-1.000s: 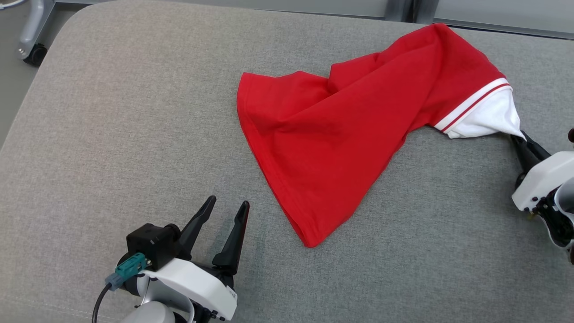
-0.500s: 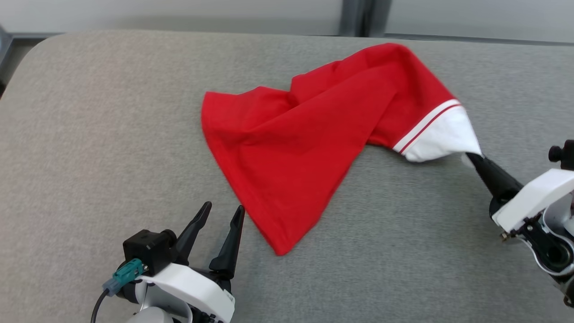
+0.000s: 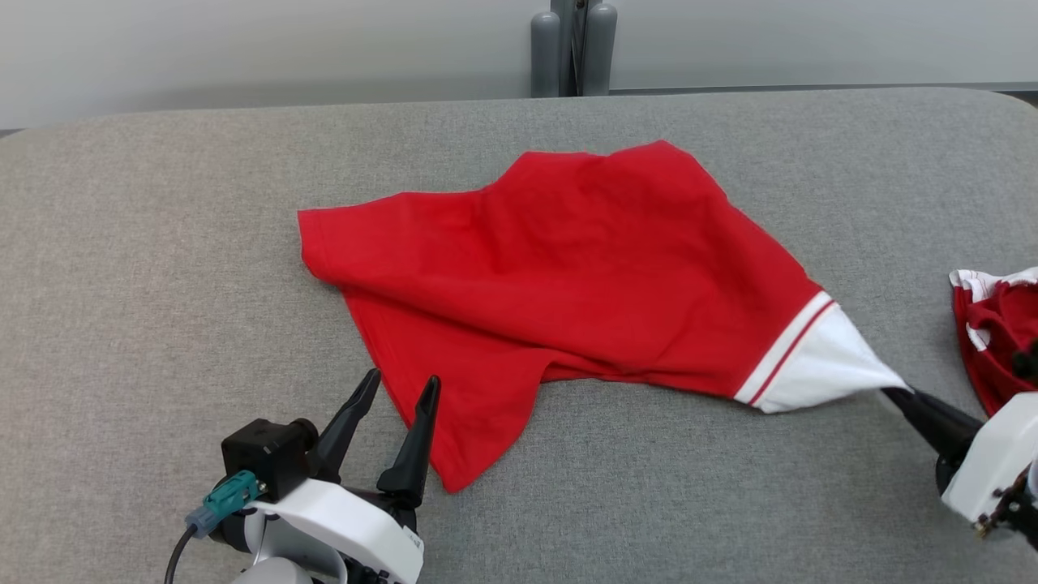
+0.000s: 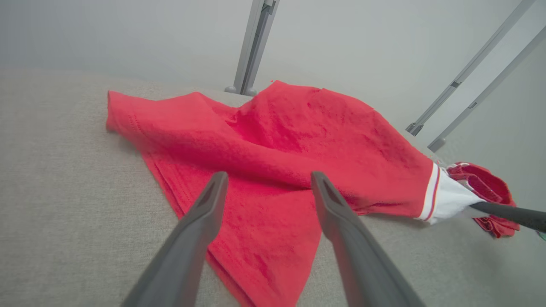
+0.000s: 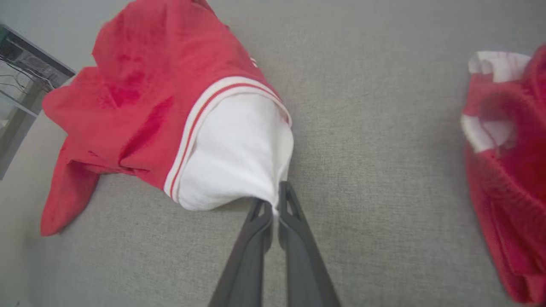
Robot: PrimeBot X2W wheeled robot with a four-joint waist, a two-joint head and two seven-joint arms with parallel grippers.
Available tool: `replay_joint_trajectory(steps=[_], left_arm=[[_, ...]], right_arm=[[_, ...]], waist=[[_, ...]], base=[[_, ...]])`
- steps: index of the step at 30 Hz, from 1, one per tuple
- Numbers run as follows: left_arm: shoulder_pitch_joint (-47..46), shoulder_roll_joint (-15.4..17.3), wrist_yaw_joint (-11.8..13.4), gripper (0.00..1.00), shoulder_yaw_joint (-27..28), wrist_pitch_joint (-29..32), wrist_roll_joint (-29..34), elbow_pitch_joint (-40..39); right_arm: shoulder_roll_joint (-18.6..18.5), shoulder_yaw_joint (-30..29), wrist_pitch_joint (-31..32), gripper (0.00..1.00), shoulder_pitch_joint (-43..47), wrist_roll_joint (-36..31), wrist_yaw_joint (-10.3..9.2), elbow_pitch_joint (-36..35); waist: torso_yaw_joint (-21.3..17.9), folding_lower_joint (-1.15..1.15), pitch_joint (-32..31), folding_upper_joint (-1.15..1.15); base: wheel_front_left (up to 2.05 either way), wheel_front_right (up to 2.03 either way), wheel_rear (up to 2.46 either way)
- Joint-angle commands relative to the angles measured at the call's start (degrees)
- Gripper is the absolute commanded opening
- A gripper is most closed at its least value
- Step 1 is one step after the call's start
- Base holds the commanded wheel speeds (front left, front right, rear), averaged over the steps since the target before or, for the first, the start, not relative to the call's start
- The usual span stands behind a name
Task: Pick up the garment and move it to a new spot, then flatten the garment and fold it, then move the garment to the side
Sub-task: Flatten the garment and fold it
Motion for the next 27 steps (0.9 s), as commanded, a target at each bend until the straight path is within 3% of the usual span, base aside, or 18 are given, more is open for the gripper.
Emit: replay_joint_trajectory(steps=[1, 4, 6, 8, 9, 16, 27], left_arm=[[-0.46, 0.17, -0.19, 1.0, 0.03, 0.05, -0.03, 0.18], [-0.48, 0.21, -0.3, 1.0, -0.21, 0.26, -0.05, 0.34], [-0.31, 0.25, -0.37, 1.0, -0.32, 0.28, -0.16, 0.51], [0.02, 0.28, -0.31, 1.0, -0.43, 0.42, -0.19, 0.74], [0.22, 0.27, -0.31, 1.0, -0.5, 0.49, -0.27, 0.84], [2.09, -0.05, -0.19, 1.0, -0.43, 0.15, -1.49, 1.93], [4.8, -0.49, -0.92, 1.0, 0.46, -0.26, -3.82, 5.61]], right_arm=[[0.98, 0.17, 0.04, 0.0, 0.09, -1.26, 0.0, 1.39], [4.32, 0.27, -0.62, 0.0, -0.33, -4.22, 0.0, 6.32], [6.4, -0.12, -1.58, 0.06, -0.66, -5.93, 0.0, 9.47], [8.24, -0.31, -2.15, 0.92, -0.32, -7.16, 0.0, 11.61], [8.69, -0.4, -2.37, 1.0, 0.01, -7.65, 0.0, 12.22], [7.96, -2.82, -5.14, 1.0, 4.75, -8.62, 0.0, 11.81], [3.19, -11.69, -10.44, 1.0, 14.54, -8.01, 0.0, 0.68]], waist=[[0.0, 0.0, 0.06, 0.0], [0.04, 0.0, 0.11, 0.0], [0.06, 0.0, -0.01, 0.0], [0.08, 0.0, -0.26, 0.0], [0.08, 0.0, -0.4, 0.0], [-1.25, 0.0, -1.59, 0.0], [-6.45, 0.0, -3.42, 0.0]], base=[[0.0, 0.0, 0.0], [0.0, 0.0, 0.0], [0.0, 0.0, 0.0], [0.0, 0.0, 0.0], [0.0, 0.0, 0.0], [0.0, 0.0, 0.0], [0.0, 0.0, 0.0]])
